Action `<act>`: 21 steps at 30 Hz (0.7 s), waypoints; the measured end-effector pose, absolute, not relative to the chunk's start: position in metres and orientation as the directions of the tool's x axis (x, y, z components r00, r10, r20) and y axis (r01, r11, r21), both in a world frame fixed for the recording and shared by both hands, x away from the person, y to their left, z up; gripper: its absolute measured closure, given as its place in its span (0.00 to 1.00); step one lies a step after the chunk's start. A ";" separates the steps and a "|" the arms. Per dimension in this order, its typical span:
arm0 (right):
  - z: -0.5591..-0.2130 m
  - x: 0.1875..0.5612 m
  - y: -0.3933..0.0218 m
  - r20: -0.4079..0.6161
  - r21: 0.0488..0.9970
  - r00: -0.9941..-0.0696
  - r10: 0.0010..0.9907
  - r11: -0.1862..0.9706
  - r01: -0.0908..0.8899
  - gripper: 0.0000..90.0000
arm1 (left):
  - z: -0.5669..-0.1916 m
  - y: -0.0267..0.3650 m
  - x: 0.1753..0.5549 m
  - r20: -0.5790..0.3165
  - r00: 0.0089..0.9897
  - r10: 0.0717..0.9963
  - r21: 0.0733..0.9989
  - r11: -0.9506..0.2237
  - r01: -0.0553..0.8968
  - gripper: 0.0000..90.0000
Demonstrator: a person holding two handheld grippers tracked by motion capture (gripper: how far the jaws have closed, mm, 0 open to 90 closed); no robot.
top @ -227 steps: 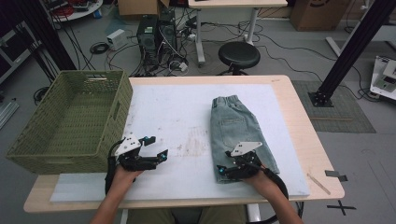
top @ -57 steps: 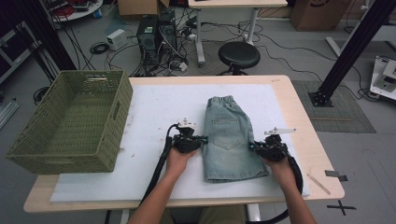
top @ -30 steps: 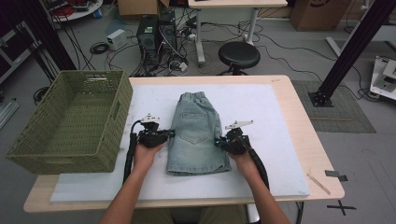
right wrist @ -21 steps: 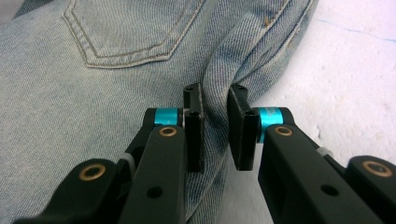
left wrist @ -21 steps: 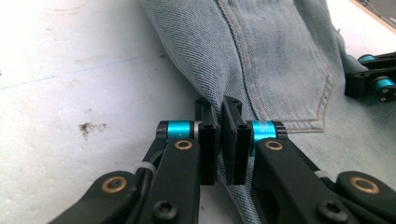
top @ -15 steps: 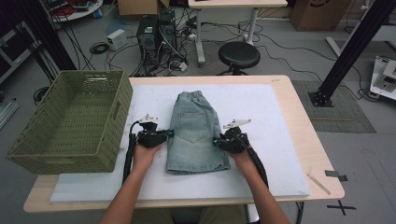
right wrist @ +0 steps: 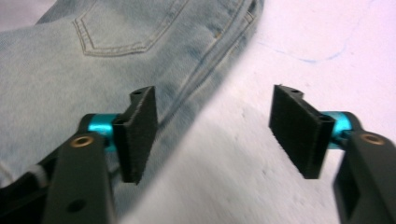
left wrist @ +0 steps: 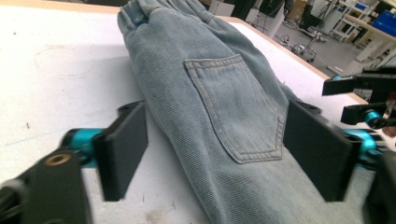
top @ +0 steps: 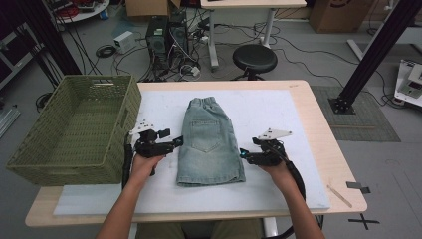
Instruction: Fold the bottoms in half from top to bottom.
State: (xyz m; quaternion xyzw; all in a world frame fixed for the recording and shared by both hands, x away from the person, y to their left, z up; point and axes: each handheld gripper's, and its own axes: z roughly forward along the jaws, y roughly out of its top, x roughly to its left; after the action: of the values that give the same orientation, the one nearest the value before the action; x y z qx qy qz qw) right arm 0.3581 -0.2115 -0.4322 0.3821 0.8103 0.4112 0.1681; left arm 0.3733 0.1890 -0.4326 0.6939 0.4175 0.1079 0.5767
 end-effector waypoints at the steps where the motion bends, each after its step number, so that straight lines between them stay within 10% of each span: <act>1: -0.432 0.357 -0.214 0.039 0.795 -0.650 0.759 0.370 0.480 0.30 | -0.432 0.189 0.373 -0.326 0.637 0.699 0.893 0.008 0.449 0.24; 21: -0.422 0.344 -0.240 0.026 0.822 -0.623 0.782 0.338 0.459 0.22 | -0.405 0.184 0.370 -0.236 0.708 0.666 0.934 -0.047 0.355 0.24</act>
State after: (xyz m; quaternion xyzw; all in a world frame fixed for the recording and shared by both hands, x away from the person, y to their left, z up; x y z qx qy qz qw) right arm 0.3440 -0.2396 -0.4218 0.3902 0.7953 0.4229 0.1909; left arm 0.3701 0.1844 -0.4049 0.7113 0.3588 0.1318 0.5899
